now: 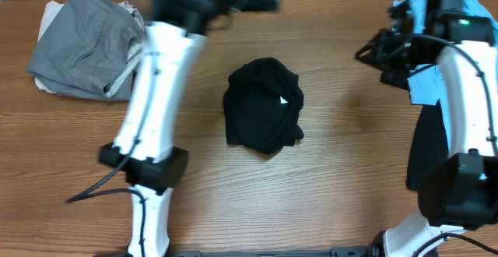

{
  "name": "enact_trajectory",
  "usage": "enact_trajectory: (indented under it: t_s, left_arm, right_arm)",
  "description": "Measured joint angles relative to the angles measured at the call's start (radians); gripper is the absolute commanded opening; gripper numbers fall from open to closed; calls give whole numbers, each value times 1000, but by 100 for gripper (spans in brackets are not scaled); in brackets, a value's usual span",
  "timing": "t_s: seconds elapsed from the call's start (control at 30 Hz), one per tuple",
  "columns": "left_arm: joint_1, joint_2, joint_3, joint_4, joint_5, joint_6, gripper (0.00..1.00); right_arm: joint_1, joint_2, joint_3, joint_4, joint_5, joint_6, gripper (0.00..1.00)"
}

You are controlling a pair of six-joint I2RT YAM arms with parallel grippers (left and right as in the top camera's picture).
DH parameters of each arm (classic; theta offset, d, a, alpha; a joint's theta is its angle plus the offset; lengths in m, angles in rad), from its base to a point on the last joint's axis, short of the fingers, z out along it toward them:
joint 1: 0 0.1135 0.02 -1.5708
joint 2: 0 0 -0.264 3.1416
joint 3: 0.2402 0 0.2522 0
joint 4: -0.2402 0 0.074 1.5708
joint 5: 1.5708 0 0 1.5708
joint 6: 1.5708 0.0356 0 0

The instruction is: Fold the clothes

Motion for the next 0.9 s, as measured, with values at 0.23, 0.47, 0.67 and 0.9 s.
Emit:
enact_trajectory:
  t_s: [0.23,0.47,0.67,0.9]
  left_arm:
    - [191,-4,-32,-146,-14,0,100]
    - [194,3,-159,-154,-25,0,100]
    - [194,3,-177,-153,-29,0,100]
    - [194,3,-180,-153,-29,0,100]
  right_arm:
    - [326,0,-28,75,237,-52,64]
    - [518,26,-99,222,402,-63,65]
    - [547,90,-114,309,433,-109,67]
    - [553,188,-120,370,440,-100,59]
